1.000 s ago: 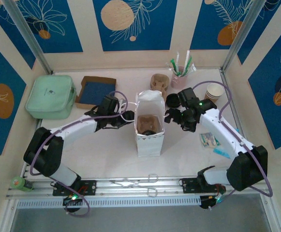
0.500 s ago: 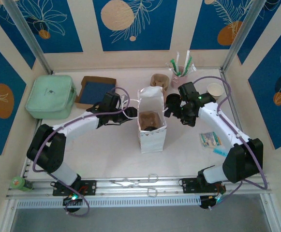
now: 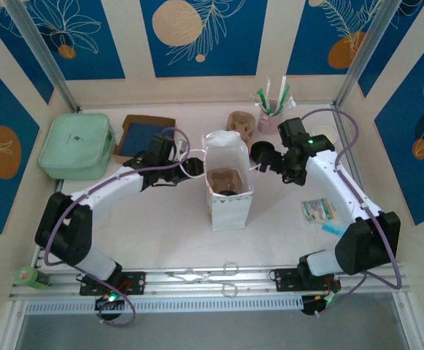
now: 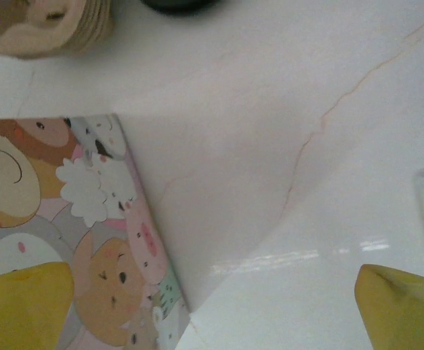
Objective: Pack the takeout coffee
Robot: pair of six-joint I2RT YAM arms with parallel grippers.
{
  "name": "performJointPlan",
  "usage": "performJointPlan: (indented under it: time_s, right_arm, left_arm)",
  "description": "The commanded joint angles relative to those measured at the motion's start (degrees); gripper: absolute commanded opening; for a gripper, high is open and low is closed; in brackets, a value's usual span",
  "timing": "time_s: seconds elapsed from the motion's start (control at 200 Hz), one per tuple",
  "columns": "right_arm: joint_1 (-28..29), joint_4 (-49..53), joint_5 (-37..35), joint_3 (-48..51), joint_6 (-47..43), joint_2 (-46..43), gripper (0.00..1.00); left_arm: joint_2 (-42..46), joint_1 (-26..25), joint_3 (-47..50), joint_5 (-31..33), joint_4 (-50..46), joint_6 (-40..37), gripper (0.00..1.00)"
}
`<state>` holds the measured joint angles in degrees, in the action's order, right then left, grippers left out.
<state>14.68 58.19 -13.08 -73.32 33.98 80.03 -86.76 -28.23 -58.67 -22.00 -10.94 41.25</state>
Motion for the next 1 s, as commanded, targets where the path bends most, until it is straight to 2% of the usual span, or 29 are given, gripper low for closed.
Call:
performJointPlan:
  time_s: [0.0,0.315,0.56,0.765,0.995]
  right_arm:
    - [-1.12,2.84,-2.43,-2.56,-2.63,-1.36,0.99]
    - [-6.92,4.60,-1.14,-12.09,-4.27,-1.67,0.99]
    - [-14.46,-0.05,6.12,-16.59,-2.22,-1.06,1.00]
    - [-19.38,-5.29,11.01,-18.71,1.23,2.18,0.95]
    - [-21.92,-6.00,12.78,-28.05,1.80,12.11,0.84]
  left_arm:
    - [3.96,2.48,-0.40,0.71,-2.43,-2.18,0.63]
    - [10.60,6.75,1.62,1.75,-5.95,-4.99,0.64]
    - [16.74,7.79,5.17,1.92,-4.29,-6.03,0.64]
    - [21.49,7.91,7.84,2.30,-3.23,-6.85,0.64]
    - [26.36,7.92,10.17,2.21,-3.48,-7.39,0.63]
